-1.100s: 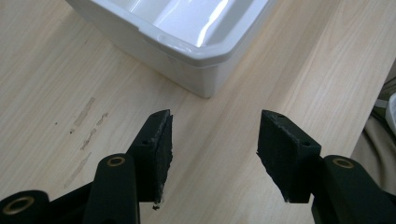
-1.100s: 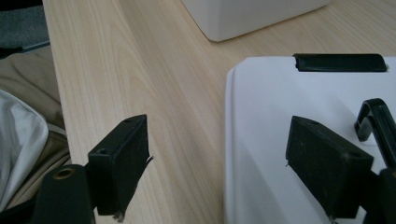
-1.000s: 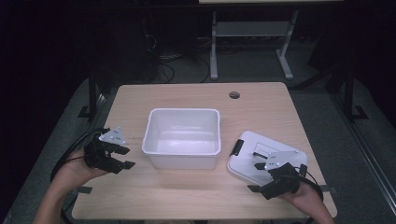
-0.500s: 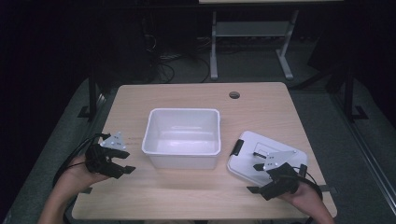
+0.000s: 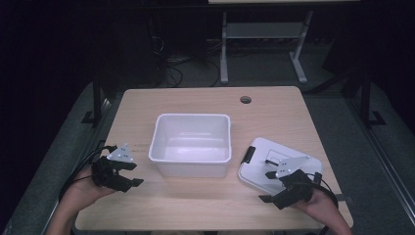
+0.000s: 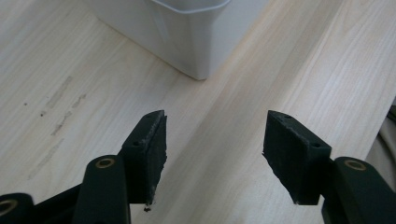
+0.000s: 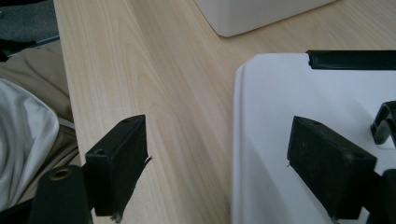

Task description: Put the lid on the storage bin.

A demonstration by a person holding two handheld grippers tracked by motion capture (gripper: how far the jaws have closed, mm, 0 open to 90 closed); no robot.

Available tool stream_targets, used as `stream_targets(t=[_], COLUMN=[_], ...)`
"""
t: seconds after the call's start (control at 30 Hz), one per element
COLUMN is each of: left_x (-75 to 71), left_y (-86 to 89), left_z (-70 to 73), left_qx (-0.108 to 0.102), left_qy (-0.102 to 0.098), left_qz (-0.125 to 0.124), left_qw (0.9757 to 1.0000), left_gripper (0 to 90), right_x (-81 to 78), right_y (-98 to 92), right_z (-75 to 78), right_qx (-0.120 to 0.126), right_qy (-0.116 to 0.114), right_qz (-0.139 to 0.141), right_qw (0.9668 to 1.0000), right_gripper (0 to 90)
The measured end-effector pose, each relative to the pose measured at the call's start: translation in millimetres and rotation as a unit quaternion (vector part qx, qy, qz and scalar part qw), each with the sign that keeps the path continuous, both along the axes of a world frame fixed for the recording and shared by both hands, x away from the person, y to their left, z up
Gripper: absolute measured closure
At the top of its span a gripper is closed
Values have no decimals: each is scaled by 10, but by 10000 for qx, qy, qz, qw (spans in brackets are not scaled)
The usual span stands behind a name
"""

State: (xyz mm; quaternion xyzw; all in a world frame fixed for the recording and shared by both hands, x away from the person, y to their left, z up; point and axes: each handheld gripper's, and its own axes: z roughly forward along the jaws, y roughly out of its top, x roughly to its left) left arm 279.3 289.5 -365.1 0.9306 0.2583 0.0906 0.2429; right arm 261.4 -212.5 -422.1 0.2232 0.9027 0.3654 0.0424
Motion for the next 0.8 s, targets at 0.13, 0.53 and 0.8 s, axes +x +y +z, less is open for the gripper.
stream_targets(t=[0.13,0.53,0.8], left_x=[-11,-72,-81], left_y=[-1,8,-11], left_z=[-57,-199,-260], left_qx=[-11,64,93], left_qy=[42,-53,-27], left_qz=[21,164,162], left_qw=[10000,9998,9998], left_gripper=[381,321,301], right_x=[26,91,135], right_y=[16,65,66], right_z=[-2,40,91], right_qx=[-15,-144,-225], right_qy=[49,103,118], right_qz=[16,100,111], right_qw=[10000,9998,9996], right_gripper=[193,191,191])
